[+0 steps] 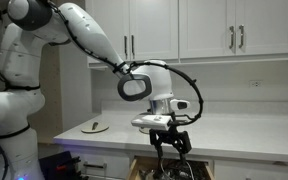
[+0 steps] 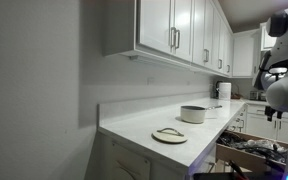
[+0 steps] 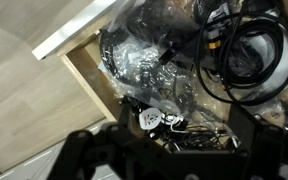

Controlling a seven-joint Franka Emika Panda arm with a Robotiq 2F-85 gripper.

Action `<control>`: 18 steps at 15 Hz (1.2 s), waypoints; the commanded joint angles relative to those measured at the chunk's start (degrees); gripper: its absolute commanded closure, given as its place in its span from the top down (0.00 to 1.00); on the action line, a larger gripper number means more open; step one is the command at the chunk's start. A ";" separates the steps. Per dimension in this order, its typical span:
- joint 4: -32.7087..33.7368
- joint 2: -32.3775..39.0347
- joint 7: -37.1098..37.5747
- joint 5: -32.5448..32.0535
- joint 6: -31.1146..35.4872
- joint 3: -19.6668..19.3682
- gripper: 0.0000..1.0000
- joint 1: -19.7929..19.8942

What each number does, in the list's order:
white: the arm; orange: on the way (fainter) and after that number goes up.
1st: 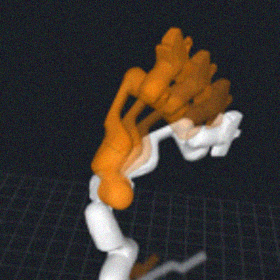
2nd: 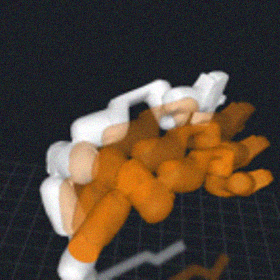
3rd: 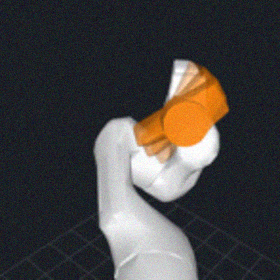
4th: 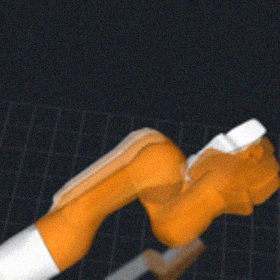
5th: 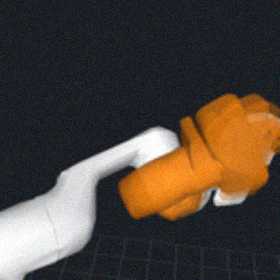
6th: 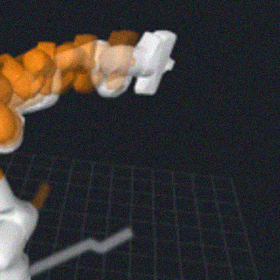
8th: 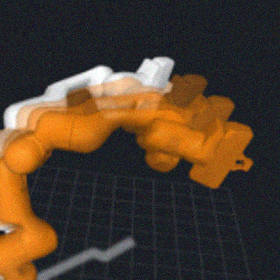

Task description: Close the top cupboard drawer, open the second bottom drawer from the left, and close the pot

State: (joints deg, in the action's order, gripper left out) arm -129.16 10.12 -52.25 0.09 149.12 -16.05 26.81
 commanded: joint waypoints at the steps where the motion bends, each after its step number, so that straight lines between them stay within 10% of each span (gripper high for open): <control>1: -7.01 -6.01 4.63 -6.39 0.11 -0.70 1.00 -3.91; 18: -11.81 -5.90 4.00 -9.93 1.46 4.25 1.00 -11.05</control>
State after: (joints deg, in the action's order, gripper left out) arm -138.99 5.07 -47.87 -8.07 149.39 -14.51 19.52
